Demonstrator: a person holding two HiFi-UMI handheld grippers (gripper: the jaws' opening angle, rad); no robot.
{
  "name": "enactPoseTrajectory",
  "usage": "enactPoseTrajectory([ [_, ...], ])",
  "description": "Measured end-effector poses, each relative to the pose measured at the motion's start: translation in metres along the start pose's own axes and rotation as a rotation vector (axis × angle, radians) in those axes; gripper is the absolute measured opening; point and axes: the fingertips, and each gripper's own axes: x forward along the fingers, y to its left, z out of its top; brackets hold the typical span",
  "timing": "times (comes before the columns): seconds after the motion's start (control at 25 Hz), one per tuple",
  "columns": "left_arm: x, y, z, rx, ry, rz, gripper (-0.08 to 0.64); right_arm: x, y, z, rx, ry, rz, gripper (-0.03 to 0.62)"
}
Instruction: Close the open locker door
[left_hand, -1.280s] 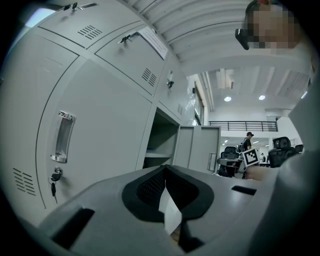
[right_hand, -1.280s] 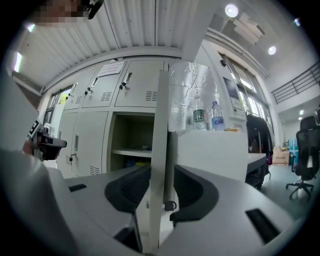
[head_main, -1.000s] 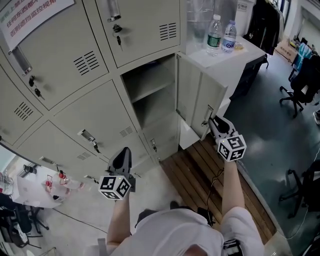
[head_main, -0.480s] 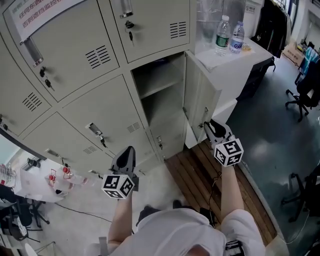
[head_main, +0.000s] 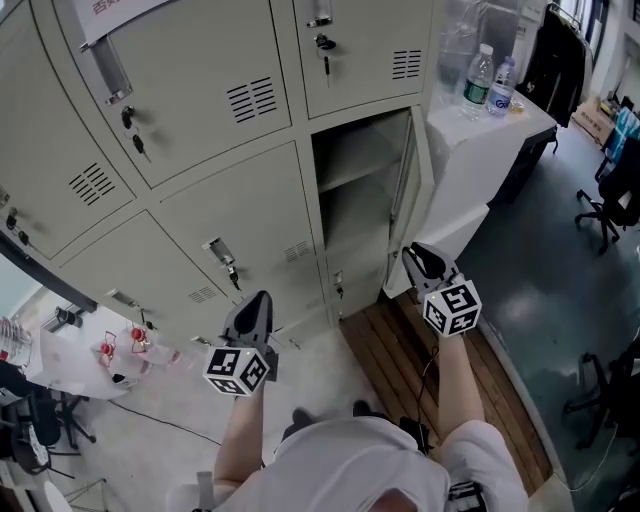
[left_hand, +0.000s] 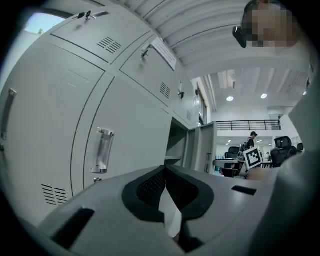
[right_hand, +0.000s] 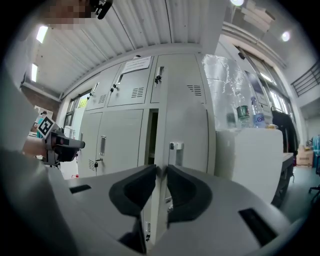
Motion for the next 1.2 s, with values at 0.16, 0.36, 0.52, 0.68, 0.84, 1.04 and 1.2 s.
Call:
enactPoseTrajectory([
  [0.16,-0.014,0.028,0.003,-0.004,0.000,0.022,0.008,0.030,0.028,0.004,0.008,-0.013,0.024,0.069],
  [0.36,-0.027,0.061,0.007,-0.016,-0.011,0.057,0.008,0.076,0.052,0.012,0.007,-0.024,0.059,0.069],
  [0.52,-0.036,0.079,0.008,-0.020,-0.014,0.092,0.008,0.108,0.067,0.018,0.007,-0.033,0.090,0.069],
  [0.68,-0.039,0.092,0.009,-0.018,-0.015,0.113,0.008,0.135,0.070,0.021,0.005,-0.027,0.102,0.069],
  [0.84,-0.041,0.101,0.008,-0.028,-0.015,0.138,0.008,0.160,0.070,0.020,0.015,-0.011,0.108,0.067],
  [1.04,-0.041,0.106,0.007,-0.032,-0.014,0.163,0.008,0.184,0.063,0.019,0.043,0.003,0.092,0.038],
  [1.2,-0.041,0.109,0.005,-0.033,-0.013,0.181,0.008,0.199,0.060,0.020,0.045,0.010,0.067,0.023],
])
